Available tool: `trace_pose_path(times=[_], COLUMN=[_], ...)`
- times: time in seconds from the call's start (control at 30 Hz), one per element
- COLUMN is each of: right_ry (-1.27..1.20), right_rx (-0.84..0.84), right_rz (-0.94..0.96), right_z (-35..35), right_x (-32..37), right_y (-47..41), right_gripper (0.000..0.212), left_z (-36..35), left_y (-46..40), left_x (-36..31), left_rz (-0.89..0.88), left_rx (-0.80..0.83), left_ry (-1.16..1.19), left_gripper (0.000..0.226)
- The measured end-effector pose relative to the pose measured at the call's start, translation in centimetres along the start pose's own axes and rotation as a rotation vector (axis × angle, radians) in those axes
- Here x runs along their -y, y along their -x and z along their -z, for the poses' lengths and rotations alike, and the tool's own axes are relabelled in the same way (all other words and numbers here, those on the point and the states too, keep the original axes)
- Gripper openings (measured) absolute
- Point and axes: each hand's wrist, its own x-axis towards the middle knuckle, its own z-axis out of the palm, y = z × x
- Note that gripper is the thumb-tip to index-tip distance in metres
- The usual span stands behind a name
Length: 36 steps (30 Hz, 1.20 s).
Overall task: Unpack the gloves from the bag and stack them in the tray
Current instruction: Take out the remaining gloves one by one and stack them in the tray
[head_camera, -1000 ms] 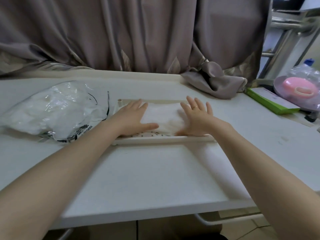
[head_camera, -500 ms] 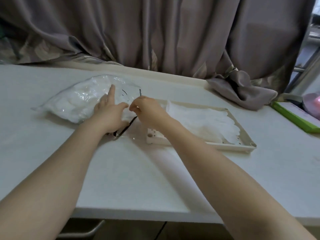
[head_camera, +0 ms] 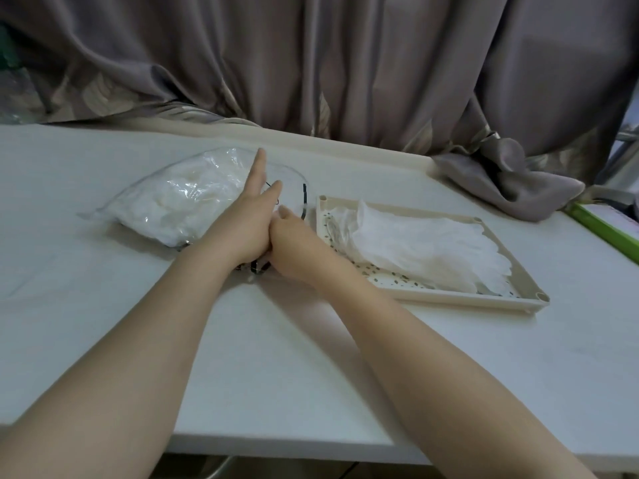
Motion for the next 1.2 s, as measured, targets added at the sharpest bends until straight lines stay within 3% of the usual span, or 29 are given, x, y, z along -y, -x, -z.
trace_pose_path(times=[0.07, 0.13, 0.27, 0.37, 0.43, 0.53, 0.7, 0.8, 0.9, 0.97, 1.07, 1.2], right_ry=[0.195, 0.222, 0.273, -0.005, -0.172, -0.143, -0.349, -0.257, -0.110, -0.066, -0.133, -0.644], right_rx=[-0.112, -0.156, -0.137, -0.058, -0.098, -0.121, -0.363, -0.172, -0.055, -0.133, -0.422, -0.724], right_rz=[-0.139, -0.294, -0.215, -0.136, -0.162, -0.154, -0.122, -0.004, -0.004, -0.023, -0.017, 0.089], right_z=[-0.5, 0.0, -0.2, -0.1, 0.2, -0.1, 0.8, 0.5, -0.2, 0.0, 1.0, 3.5], right_x=[-0.4, -1.2, -2.5, -2.4, -2.7, -2.8, -3.5, -3.7, -3.5, -3.5, -3.7, -4.1], right_y=[-0.5, -0.8, -1.8, -2.3, -2.4, -2.0, -1.4, -1.2, -1.7, -2.0, -1.2, 0.6], right_gripper=[0.055, 0.060, 0.041, 0.039, 0.026, 0.014, 0.006, 0.008, 0.027, 0.032, 0.023, 0.010], left_z=[0.1, 0.0, 0.1, -0.2, -0.3, -0.7, -0.8, -0.8, -0.7, -0.7, -0.8, -0.6], left_y=[0.2, 0.1, 0.4, 0.7, 0.6, 0.3, 0.2, 0.3, 0.5, 0.4, 0.2, 0.0], left_x=[0.2, 0.8, 0.7, 0.5, 0.7, 1.0, 1.1, 1.0, 0.9, 1.1, 1.5, 1.6], left_rz=[-0.070, -0.059, 0.026, 0.146, 0.203, 0.219, 0.227, 0.201, 0.200, 0.197, 0.183, 0.206], left_rx=[-0.024, -0.013, -0.011, 0.015, 0.042, 0.068, 0.079, 0.071, 0.068, 0.069, 0.049, 0.034], left_ry=[-0.030, -0.069, -0.149, -0.201, -0.216, -0.232, -0.251, -0.261, -0.262, -0.268, -0.276, -0.269], left_gripper=[0.050, 0.041, 0.043, 0.046, 0.043, 0.039, 0.051, 0.048, 0.046, 0.047, 0.044, 0.033])
